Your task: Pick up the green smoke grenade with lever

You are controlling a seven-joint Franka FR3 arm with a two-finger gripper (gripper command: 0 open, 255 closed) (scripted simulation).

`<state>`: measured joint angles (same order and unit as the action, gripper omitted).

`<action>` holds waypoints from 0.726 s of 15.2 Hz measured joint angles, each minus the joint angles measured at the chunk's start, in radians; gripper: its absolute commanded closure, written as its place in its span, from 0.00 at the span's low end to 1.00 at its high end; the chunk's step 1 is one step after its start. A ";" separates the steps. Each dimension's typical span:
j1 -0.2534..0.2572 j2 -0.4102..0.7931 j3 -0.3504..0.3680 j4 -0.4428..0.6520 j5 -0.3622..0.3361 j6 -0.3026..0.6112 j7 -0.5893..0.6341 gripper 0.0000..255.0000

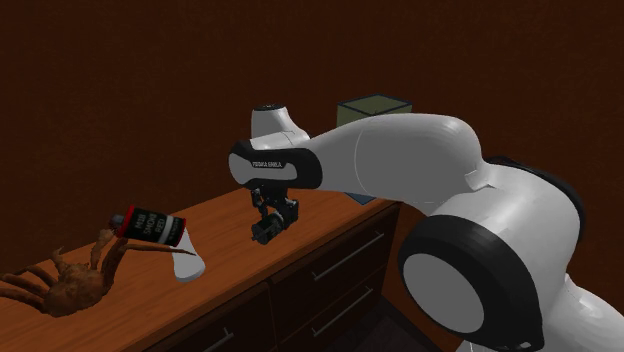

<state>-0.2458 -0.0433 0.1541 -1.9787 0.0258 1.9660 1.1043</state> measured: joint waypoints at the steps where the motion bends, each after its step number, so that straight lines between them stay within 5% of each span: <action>1: 0.000 0.000 0.000 0.000 0.000 0.000 0.000 1.00; 11: 0.000 -0.003 0.000 0.058 0.000 -0.063 0.001 1.00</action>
<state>-0.2460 -0.0464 0.1538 -1.9204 0.0258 1.9031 1.1053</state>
